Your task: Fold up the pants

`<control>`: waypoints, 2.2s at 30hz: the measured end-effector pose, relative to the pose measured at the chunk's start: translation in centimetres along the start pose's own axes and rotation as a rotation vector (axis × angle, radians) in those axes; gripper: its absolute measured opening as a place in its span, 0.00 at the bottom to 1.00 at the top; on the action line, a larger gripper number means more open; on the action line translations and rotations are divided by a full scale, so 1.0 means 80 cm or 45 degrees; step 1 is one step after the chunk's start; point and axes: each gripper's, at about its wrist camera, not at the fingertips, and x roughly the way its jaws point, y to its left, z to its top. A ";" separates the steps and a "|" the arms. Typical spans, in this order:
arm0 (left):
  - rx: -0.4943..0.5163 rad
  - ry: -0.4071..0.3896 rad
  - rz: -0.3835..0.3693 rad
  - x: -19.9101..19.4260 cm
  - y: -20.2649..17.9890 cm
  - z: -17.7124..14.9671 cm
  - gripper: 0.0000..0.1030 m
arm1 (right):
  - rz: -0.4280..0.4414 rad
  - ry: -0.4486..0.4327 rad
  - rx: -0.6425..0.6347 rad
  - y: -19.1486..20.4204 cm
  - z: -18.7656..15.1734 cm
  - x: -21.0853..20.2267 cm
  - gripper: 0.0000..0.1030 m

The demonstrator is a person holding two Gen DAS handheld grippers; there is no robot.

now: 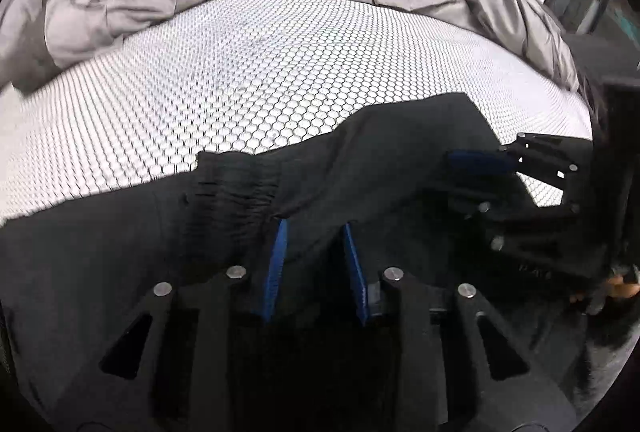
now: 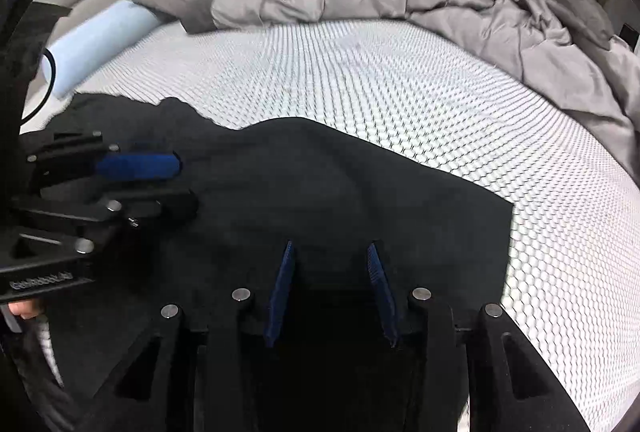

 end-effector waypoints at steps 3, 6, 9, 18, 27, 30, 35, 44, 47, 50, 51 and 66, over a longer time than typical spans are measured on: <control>0.002 -0.029 -0.032 -0.021 0.008 -0.011 0.26 | -0.116 -0.015 0.075 -0.045 -0.006 -0.009 0.37; -0.032 -0.040 0.030 -0.049 0.013 -0.030 0.33 | -0.003 -0.045 0.298 -0.099 -0.045 -0.039 0.37; -0.057 -0.079 0.052 -0.077 0.022 -0.056 0.62 | 0.187 -0.115 0.403 -0.128 -0.073 -0.071 0.46; -0.071 -0.026 0.069 -0.067 0.043 -0.086 0.57 | 0.751 -0.049 0.751 -0.142 -0.148 -0.037 0.50; -0.117 -0.058 0.055 -0.047 0.030 -0.060 0.50 | 0.581 -0.236 0.652 -0.122 -0.082 -0.055 0.06; -0.126 -0.017 0.029 -0.017 0.013 -0.043 0.54 | 0.373 -0.243 0.566 -0.137 -0.071 -0.068 0.08; -0.133 0.006 0.076 -0.022 0.004 -0.044 0.61 | 0.150 -0.103 0.601 -0.146 -0.083 -0.054 0.23; 0.060 -0.190 0.095 -0.084 -0.042 -0.084 0.62 | 0.179 -0.245 0.293 -0.028 -0.113 -0.123 0.33; 0.264 -0.109 0.194 -0.061 -0.075 -0.097 0.62 | 0.208 -0.166 0.092 0.029 -0.114 -0.102 0.33; 0.285 -0.022 0.211 -0.044 -0.068 -0.110 0.63 | 0.134 -0.044 -0.024 0.043 -0.135 -0.080 0.33; 0.267 -0.018 0.205 -0.047 -0.060 -0.113 0.67 | 0.102 -0.043 -0.046 0.041 -0.139 -0.080 0.33; -0.448 -0.377 0.097 -0.175 0.082 -0.161 0.85 | -0.072 -0.226 0.215 -0.006 -0.175 -0.134 0.71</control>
